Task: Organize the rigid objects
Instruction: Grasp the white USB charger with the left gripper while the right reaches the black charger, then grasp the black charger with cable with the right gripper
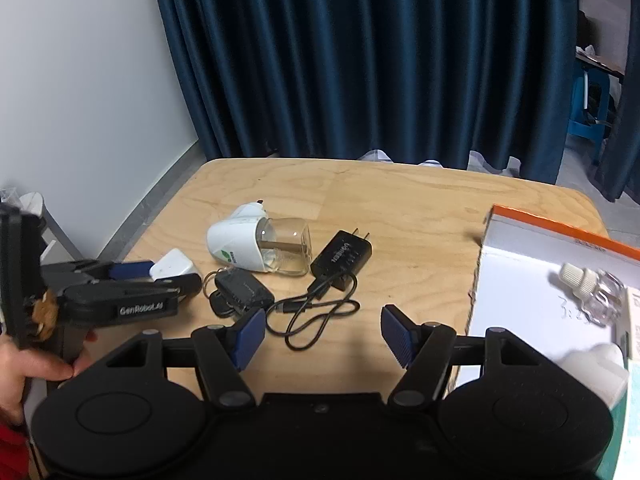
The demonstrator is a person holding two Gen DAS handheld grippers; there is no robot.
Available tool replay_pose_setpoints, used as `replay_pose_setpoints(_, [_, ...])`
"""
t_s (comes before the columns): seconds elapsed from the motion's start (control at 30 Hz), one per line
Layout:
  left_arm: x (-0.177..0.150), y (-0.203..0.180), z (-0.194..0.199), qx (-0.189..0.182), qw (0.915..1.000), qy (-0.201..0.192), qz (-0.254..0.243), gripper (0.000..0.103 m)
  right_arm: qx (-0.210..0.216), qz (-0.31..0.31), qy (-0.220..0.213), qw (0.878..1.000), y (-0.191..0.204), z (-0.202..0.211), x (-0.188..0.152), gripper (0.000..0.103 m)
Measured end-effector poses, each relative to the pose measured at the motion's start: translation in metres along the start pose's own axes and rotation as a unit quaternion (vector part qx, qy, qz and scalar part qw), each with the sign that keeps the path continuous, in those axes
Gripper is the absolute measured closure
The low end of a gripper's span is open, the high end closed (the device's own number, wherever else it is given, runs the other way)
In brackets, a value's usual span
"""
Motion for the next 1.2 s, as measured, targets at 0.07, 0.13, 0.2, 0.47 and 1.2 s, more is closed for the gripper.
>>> replay_pose_setpoints(0.07, [0.001,0.000,0.003,-0.012,0.9999,-0.006,-0.007,0.060,0.004,0.006,0.001,1.000,0.001,-0.006,0.003,0.025])
replay_pose_setpoints(0.13, [0.001,0.002,0.004,-0.016,0.9999,-0.005,-0.005,0.060,0.018,0.016,0.006,1.000,0.006,-0.013,0.004,0.025])
replay_pose_setpoints(0.2, [0.000,0.005,0.005,-0.024,0.9997,-0.003,-0.005,0.060,0.044,0.036,0.015,0.998,0.017,-0.020,0.006,0.025])
replay_pose_setpoints(0.47, [0.007,0.022,0.016,-0.004,0.9999,-0.002,0.016,0.061,0.085,0.119,0.071,0.987,0.057,-0.075,0.007,0.026])
replay_pose_setpoints(1.2, [0.015,0.027,0.031,-0.012,0.9989,-0.019,0.041,0.061,0.111,0.119,0.035,0.986,0.062,-0.070,0.004,0.079])
Point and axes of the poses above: each gripper's, at about its wrist camera, not at the fingertips, and z roughly against the way its jaws point, y to its left, x to its top, the point moved 4 cm from there along -z, roughly the way its jaws point, and after that the axes turned 10 degrees about x, right-handed, at the moved point
